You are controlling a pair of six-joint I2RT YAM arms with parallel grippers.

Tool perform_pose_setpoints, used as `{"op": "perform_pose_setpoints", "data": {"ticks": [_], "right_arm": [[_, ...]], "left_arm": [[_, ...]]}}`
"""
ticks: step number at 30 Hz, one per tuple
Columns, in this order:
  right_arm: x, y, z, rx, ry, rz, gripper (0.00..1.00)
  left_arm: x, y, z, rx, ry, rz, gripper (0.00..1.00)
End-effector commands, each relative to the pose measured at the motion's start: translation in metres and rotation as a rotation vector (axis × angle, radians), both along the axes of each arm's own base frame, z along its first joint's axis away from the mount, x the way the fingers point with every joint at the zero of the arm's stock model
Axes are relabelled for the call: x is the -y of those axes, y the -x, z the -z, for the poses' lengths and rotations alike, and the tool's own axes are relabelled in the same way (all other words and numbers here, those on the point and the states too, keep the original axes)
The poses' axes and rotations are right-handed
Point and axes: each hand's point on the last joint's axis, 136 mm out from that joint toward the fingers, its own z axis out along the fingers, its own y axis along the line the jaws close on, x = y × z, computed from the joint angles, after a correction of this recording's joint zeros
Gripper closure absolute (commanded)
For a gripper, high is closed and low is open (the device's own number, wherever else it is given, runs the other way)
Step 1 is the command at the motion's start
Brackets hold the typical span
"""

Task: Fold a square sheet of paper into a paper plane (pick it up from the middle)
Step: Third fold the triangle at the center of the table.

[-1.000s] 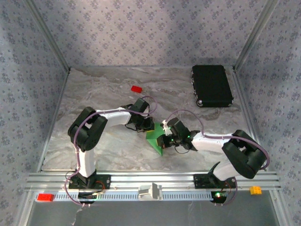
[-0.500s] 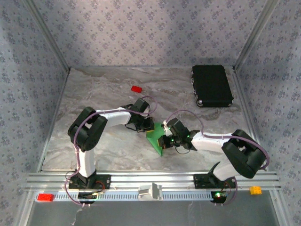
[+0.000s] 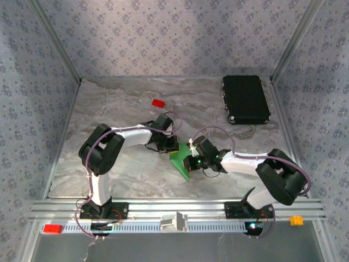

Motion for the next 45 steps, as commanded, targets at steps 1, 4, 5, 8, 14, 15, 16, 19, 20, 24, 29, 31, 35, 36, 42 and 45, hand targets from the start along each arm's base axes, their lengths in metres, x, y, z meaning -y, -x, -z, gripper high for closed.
{"op": "perform_pose_setpoints", "data": {"ticks": [1,4,5,8,14,15,16,19,20,24,29,31,35,36,42,45], "right_arm": [[0.003,-0.003,0.002,-0.009,0.029,0.019,0.97],[0.006,-0.004,0.004,-0.009,0.039,0.028,0.97],[0.006,-0.004,0.004,-0.009,0.039,0.028,0.97],[0.005,-0.005,0.004,-0.008,0.040,0.029,0.97],[0.006,-0.004,0.006,-0.014,0.046,0.028,0.97],[0.006,-0.004,0.006,-0.015,0.046,0.029,0.97],[0.007,-0.003,0.007,-0.018,0.049,0.030,0.97],[0.007,-0.003,0.008,-0.020,0.050,0.028,0.97],[0.007,-0.003,0.008,-0.021,0.051,0.028,0.97],[0.007,-0.002,0.011,-0.025,0.055,0.031,0.97],[0.008,-0.003,0.013,-0.027,0.061,0.033,0.97],[0.007,-0.002,0.014,-0.029,0.062,0.031,0.97],[0.008,-0.001,0.019,-0.045,0.071,0.030,0.97],[0.008,-0.001,0.019,-0.046,0.074,0.031,0.97],[0.014,0.001,0.024,-0.054,0.100,0.039,0.97],[0.014,0.001,0.024,-0.051,0.101,0.037,0.97]], "left_arm": [[-0.010,0.006,0.009,-0.017,-0.063,0.002,0.88],[-0.010,0.006,0.009,-0.015,-0.064,0.003,0.88],[-0.011,0.006,0.009,-0.015,-0.064,0.003,0.88],[-0.010,0.006,0.009,-0.015,-0.062,0.003,0.88],[-0.010,0.006,0.009,-0.016,-0.064,0.004,0.88],[-0.011,0.006,0.009,-0.016,-0.063,0.002,0.88],[-0.011,0.006,0.009,-0.017,-0.062,0.003,0.88],[-0.010,0.006,0.009,-0.016,-0.063,0.004,0.88],[-0.010,0.006,0.009,-0.017,-0.062,0.002,0.88],[-0.010,0.006,0.010,-0.017,-0.063,0.003,0.88],[-0.011,0.006,0.010,-0.018,-0.063,0.001,0.88],[-0.010,0.007,0.010,-0.019,-0.061,0.003,0.88],[-0.010,0.007,0.010,-0.018,-0.062,0.002,0.88],[-0.010,0.007,0.010,-0.019,-0.063,0.003,0.88],[-0.009,0.002,0.004,-0.001,-0.057,0.001,0.87],[-0.007,-0.005,-0.006,0.025,-0.038,0.000,0.85]]}}
